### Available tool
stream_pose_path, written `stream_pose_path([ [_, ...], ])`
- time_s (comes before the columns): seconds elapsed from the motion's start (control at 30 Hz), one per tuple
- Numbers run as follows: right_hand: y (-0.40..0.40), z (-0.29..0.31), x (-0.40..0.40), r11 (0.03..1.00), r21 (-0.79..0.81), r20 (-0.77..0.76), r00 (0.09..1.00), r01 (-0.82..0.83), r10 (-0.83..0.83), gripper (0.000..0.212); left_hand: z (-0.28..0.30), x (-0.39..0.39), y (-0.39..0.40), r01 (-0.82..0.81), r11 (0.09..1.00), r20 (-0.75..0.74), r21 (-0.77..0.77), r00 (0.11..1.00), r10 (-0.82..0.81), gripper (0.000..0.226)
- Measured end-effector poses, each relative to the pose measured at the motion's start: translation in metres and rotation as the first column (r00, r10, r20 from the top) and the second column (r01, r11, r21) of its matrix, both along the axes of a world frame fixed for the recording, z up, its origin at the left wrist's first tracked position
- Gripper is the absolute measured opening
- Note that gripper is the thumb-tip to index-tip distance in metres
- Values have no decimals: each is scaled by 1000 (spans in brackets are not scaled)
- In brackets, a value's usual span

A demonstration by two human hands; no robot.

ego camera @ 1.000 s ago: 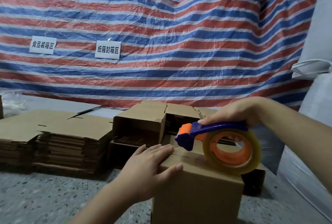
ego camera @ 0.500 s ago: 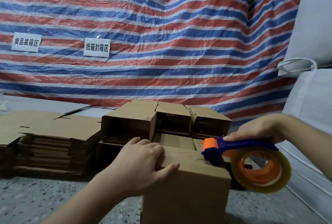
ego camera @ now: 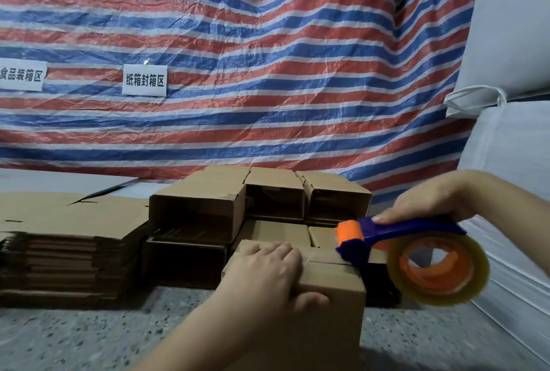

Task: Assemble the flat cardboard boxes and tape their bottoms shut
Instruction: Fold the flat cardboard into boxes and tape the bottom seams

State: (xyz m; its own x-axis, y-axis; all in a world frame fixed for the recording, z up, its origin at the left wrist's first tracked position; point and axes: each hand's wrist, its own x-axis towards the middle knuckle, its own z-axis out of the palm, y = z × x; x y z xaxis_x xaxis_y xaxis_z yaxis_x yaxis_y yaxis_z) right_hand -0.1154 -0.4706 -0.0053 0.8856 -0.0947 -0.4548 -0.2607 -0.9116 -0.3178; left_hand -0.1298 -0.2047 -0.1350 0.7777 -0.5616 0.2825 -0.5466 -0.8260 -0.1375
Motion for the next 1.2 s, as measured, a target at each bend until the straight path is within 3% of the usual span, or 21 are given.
stream_pose_path([
  [0.07,-18,-18,8,994,108,182,983,17,-37,117,0,-1,0,9,1000,10,-7,1000,-9,79],
  [0.1,-28,-29,12,987,158,257,965,12,-53,119,0,-2,1,13,1000,16,-13,1000,-13,78],
  [0.13,-33,-31,10,993,121,266,964,-3,-29,97,0,-2,0,17,1000,18,-17,1000,-17,77],
  [0.17,-35,-27,3,997,74,200,980,-28,12,66,0,-3,0,18,1000,13,-18,1000,-18,77],
  [0.2,-36,-22,-5,999,32,117,993,-30,26,48,1,-4,0,17,1000,5,-18,1000,-17,77],
  [0.23,-40,-21,-9,1000,12,60,998,-19,18,47,3,-5,0,14,1000,-5,-15,1000,-14,77],
  [0.3,-37,-20,-15,999,-37,-68,998,-5,2,66,8,-7,-2,7,1000,-31,-13,999,-8,80],
  [0.47,-33,-20,-16,999,-43,-88,996,3,-7,74,19,-7,-28,63,998,-72,3,995,-62,103],
  [0.57,-37,-24,-14,998,-53,-98,995,-23,18,70,15,-5,-45,177,984,-104,-17,979,-178,91],
  [0.77,-55,-6,-23,997,77,-101,995,-2,10,70,0,2,-47,199,980,-28,0,980,-199,78],
  [0.97,-26,3,-17,948,-312,-195,981,-59,-3,72,0,1,-47,223,975,-11,-13,975,-223,74],
  [1.03,-9,-16,-6,886,-459,-199,979,-61,-36,68,0,0,-46,234,972,-2,-23,972,-234,72],
  [1.1,-3,-44,-1,763,-638,-200,979,-102,-37,63,-1,0,-46,247,968,3,-36,969,-247,70],
  [1.13,-5,-61,-2,719,-686,-184,983,-112,-22,61,-1,0,-45,248,968,0,-35,969,-248,69],
  [1.2,-21,-96,-6,740,-671,-34,999,-51,38,57,-2,2,-46,241,970,3,-30,971,-241,68],
])
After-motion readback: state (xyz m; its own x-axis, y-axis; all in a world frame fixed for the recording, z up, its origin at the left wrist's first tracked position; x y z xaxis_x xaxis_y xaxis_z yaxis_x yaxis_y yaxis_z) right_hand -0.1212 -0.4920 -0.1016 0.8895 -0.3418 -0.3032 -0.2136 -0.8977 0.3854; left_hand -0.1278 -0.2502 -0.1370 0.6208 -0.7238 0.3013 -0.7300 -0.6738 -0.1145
